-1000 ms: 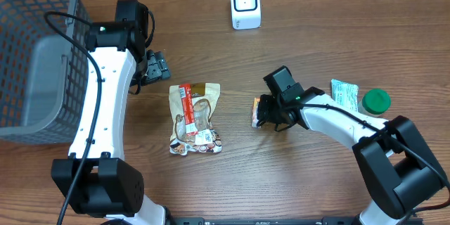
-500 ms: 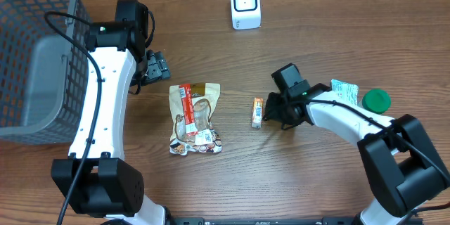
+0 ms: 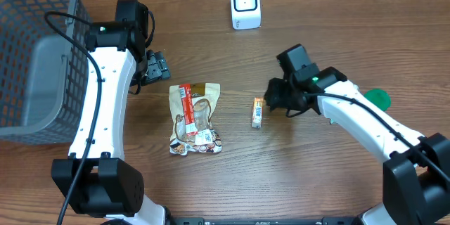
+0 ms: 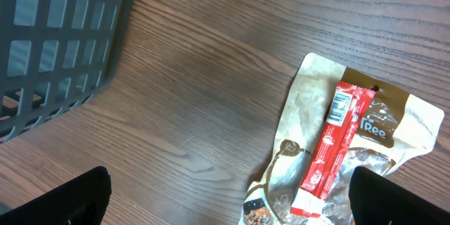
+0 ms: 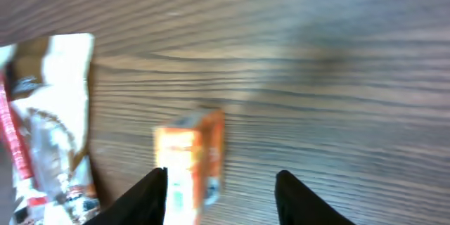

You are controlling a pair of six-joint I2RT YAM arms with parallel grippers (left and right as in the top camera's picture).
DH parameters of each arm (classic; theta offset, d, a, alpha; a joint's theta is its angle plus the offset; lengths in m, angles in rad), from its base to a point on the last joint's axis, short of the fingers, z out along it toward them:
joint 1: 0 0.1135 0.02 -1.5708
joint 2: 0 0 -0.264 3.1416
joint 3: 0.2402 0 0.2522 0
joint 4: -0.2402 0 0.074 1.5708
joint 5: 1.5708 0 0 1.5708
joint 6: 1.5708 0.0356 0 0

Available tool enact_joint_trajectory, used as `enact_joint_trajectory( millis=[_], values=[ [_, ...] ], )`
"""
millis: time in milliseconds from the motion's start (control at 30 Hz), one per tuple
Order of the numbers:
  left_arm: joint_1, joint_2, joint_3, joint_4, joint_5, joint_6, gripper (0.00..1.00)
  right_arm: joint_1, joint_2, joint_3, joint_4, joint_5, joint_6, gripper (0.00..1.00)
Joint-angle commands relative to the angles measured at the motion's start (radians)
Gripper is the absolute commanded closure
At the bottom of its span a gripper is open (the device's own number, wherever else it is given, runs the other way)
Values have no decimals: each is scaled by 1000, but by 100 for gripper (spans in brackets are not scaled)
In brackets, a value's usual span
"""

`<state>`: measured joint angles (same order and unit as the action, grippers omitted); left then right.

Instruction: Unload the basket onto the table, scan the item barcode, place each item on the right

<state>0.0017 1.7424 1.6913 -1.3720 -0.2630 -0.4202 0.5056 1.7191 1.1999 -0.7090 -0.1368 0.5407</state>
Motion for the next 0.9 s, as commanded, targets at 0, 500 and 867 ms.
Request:
enact_joint_trajectory(
  millis=[0,500,867],
  values=[
    [-2,2,21,0,-6,-18,1,66,-25,29,0,88,-23,43],
    [-2,2,21,0,-6,-18,1,241,48,28,4,371,-26,36],
    [-2,2,21,0,-6,-18,0,241,124,28,32,281,-26,40]
  ],
)
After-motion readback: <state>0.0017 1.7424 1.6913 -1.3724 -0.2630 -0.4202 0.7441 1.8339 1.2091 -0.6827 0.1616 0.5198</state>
